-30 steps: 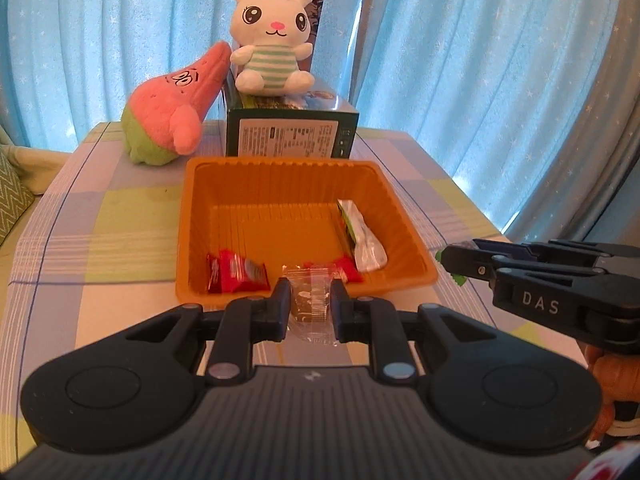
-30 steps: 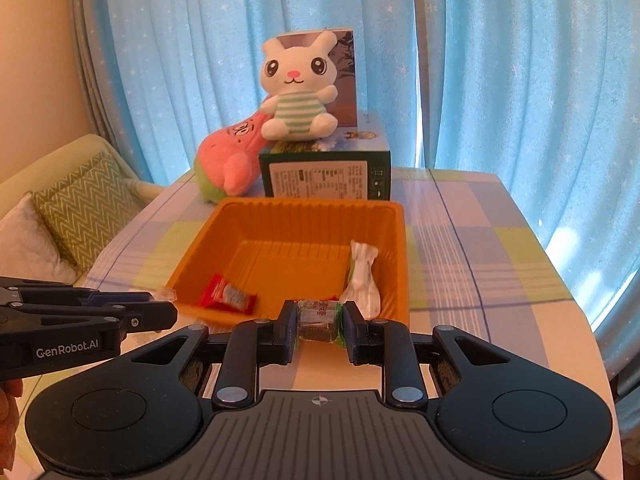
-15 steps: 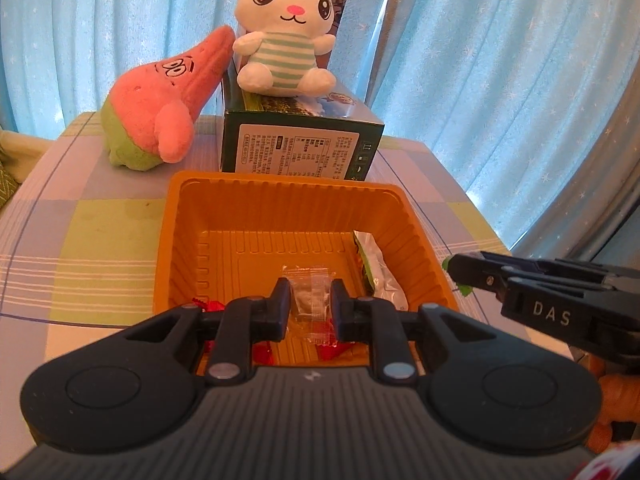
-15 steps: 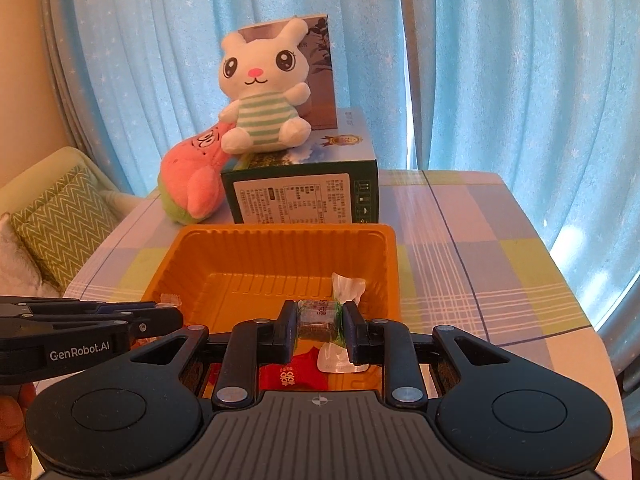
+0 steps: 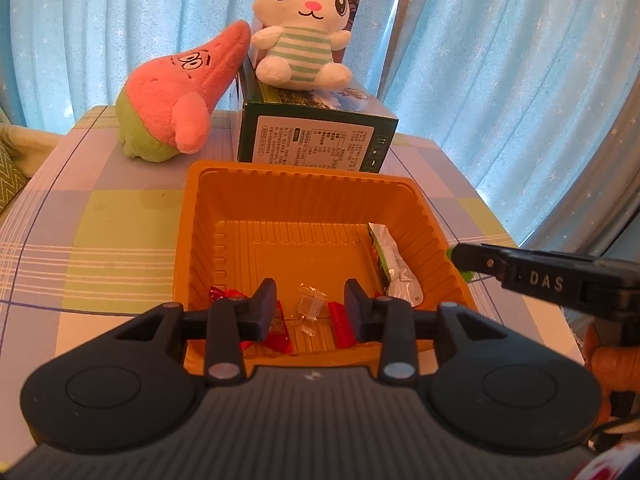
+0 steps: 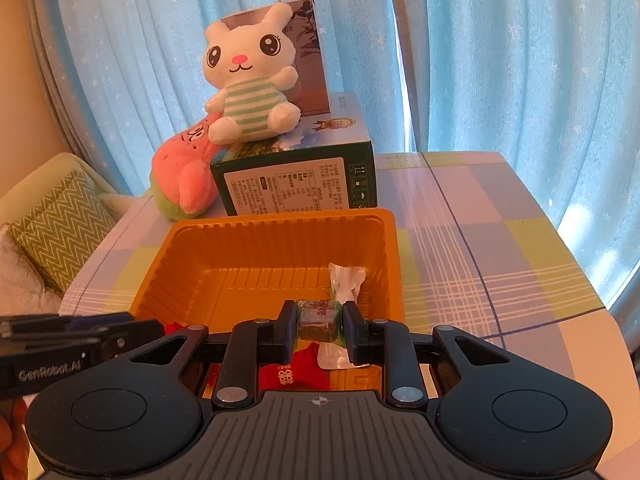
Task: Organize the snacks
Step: 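Carry both brown candies into the orange tray and open both tools, then withdraw both tools from the tray back over the remaining snacks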
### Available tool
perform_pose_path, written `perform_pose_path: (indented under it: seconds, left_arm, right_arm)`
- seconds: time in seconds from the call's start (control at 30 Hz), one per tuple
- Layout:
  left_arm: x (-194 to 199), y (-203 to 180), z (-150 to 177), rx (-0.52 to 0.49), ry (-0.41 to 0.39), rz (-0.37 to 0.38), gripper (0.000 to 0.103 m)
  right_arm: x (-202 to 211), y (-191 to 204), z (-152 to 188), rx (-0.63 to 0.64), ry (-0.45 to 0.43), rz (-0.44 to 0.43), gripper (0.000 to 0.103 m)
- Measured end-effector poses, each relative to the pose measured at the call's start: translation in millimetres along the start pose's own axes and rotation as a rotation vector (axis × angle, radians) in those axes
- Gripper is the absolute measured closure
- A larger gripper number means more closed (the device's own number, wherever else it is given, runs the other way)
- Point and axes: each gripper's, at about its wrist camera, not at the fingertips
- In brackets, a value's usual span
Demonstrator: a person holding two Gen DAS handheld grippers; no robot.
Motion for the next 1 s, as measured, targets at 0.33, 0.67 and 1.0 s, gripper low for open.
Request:
perform_pose_path:
  seconds: [0.33,0.67,1.0]
  left_arm:
    - [23.8,0.5,22.2,-0.004,0.001,-0.024,0.059]
    - [75.2,-20.9,67.8,-0.014,0.012,-0.051,0.041]
    - [132.1,-46.6,122.0,-0.011,0.028,-0.074,0.026]
  right_arm:
    - [7.1,-14.0,-7.7,-0.111,-0.028,-0.032,0.037]
    - [70.5,-25.9,41.0,-0.149,0.004,0.003,0.037]
    - [137.8,-11.5,116.4,-0.127,0.068,0.055,0.037]
Point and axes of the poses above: each gripper's, at about its wrist camera, not at the fingertips, and x roughly against the way its jaws point, y to its left, z to its underside, and after that the axes turned 10 degrees about -x, right-handed
